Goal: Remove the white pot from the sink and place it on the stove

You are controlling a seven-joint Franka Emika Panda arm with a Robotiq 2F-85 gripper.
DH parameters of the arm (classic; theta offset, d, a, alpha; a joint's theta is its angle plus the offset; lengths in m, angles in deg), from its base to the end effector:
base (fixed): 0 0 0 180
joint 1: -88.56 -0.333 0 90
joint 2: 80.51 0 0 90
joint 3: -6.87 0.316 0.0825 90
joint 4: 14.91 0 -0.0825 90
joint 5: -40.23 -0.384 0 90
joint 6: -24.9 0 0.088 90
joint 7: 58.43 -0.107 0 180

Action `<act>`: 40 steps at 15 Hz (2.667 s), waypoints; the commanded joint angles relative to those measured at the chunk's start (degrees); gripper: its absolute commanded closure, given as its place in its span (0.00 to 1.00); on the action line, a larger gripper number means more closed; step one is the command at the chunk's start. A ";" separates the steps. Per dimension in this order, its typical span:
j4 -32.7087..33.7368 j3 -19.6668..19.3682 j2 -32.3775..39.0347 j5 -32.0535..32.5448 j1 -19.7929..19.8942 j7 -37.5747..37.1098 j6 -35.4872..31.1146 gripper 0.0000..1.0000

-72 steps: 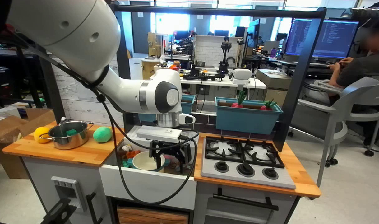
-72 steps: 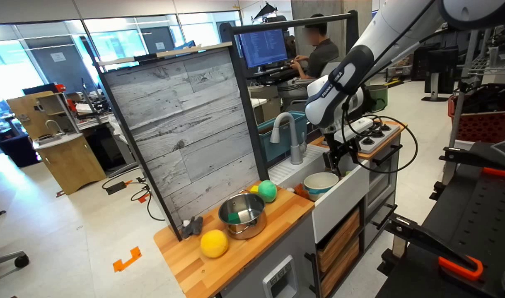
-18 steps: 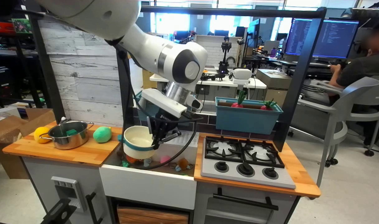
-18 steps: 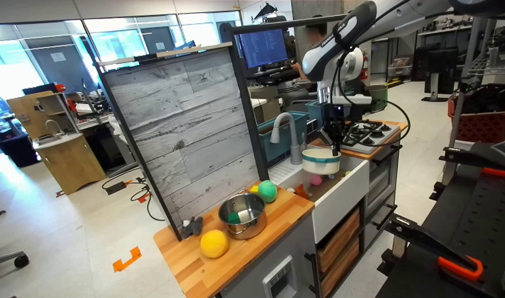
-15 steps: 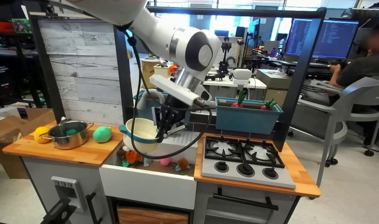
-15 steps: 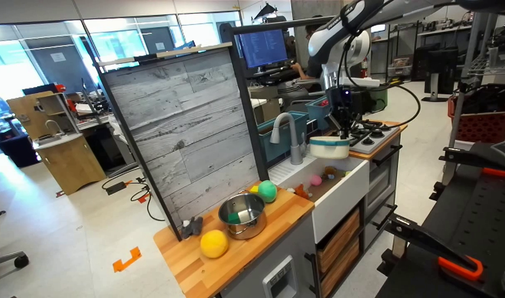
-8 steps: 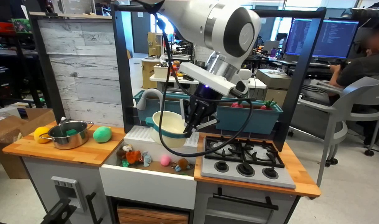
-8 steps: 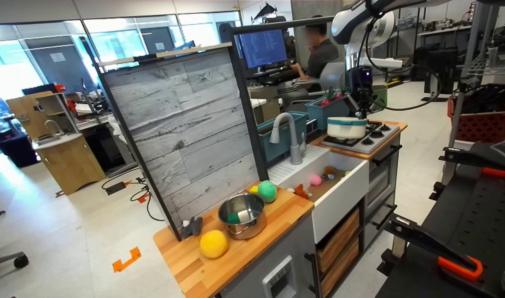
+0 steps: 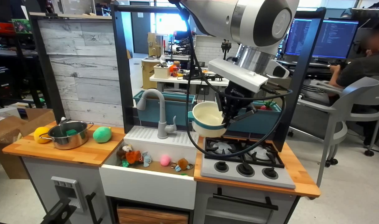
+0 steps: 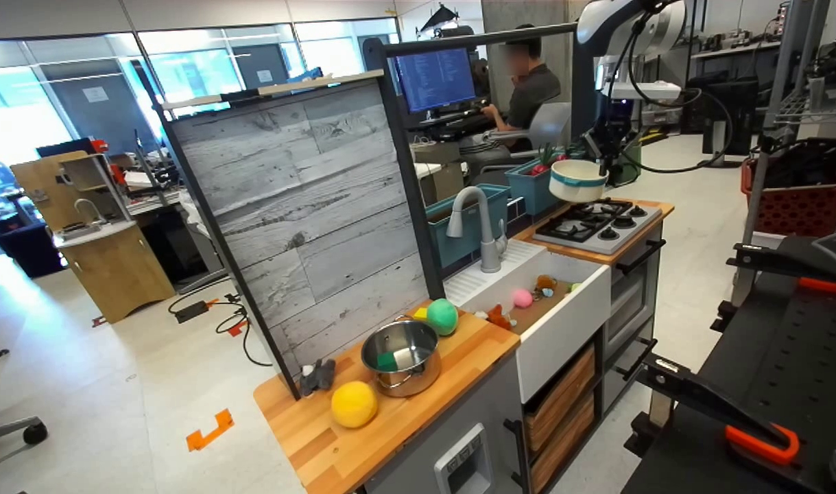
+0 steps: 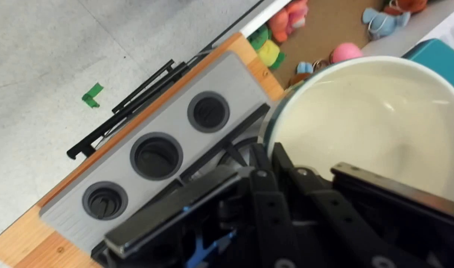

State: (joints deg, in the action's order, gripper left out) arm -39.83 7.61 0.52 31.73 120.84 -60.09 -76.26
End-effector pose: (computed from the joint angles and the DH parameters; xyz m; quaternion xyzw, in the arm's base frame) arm 0.6818 -0.4109 0.1617 -0.9479 0.3061 0.0197 0.0866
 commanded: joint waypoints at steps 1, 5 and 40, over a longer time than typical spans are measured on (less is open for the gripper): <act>-0.01 -1.76 -0.34 0.20 -0.12 -5.07 -4.99 0.98; -1.05 -3.38 -0.45 0.72 -0.34 -10.05 -6.36 0.98; -0.03 -5.76 3.89 -0.78 0.12 -39.16 -4.41 0.60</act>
State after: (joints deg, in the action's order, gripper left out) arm -41.14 1.42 3.72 31.83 120.81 -96.92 -82.21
